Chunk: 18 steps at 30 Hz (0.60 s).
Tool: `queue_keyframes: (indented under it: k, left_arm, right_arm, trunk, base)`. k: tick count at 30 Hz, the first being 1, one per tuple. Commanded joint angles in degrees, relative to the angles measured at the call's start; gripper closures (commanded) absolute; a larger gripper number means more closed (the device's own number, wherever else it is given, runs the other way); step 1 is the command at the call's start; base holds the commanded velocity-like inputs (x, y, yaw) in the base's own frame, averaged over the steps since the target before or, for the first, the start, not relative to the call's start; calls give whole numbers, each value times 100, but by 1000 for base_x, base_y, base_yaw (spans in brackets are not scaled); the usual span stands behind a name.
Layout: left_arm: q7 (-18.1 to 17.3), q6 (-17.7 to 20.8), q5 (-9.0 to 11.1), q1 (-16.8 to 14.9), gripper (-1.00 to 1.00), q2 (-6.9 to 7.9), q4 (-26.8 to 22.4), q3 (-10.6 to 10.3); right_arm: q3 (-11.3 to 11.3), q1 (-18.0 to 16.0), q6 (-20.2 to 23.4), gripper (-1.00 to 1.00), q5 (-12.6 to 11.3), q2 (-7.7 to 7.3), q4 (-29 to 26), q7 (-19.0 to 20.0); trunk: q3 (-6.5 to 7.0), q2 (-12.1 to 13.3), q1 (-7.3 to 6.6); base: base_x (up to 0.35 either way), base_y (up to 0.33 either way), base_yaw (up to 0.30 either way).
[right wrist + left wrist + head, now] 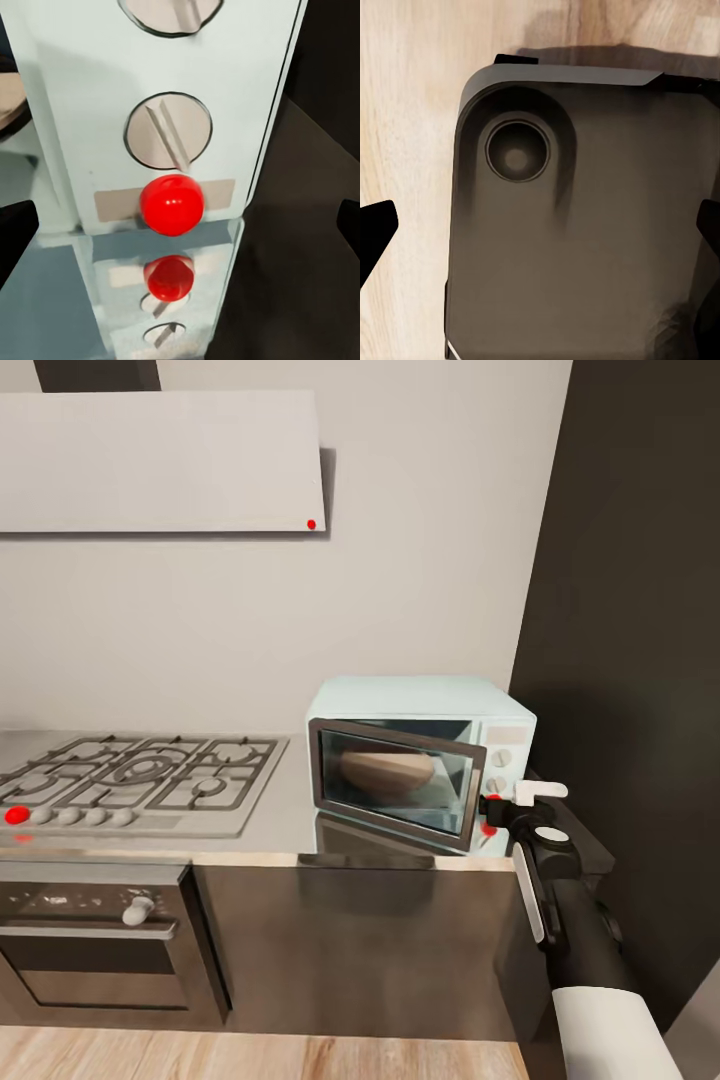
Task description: In the kitchen, take the popcorn bag from the countertop, put it into the microwave, and heat it until the popcorn is cooked so the cooked popcorn ends up inside the bag.
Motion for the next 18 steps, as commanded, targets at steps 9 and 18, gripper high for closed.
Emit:
queue_keyframes:
  k: [9,18]
  left_arm:
    - [-1,-14,54,-2,-100,-1,1,4]
    - [-1,-14,56,-1,-100,-1,1,8]
  right_arm:
    - [-5,-3,36,-100,38,-3,-6,207]
    - [-5,-4,91,-100,59,-73,-29,1355]
  trunk:
    - [-6,-3,0]
    - [-6,-3,0]
  base:
    - [5,0,0]
    - [0,0,0]
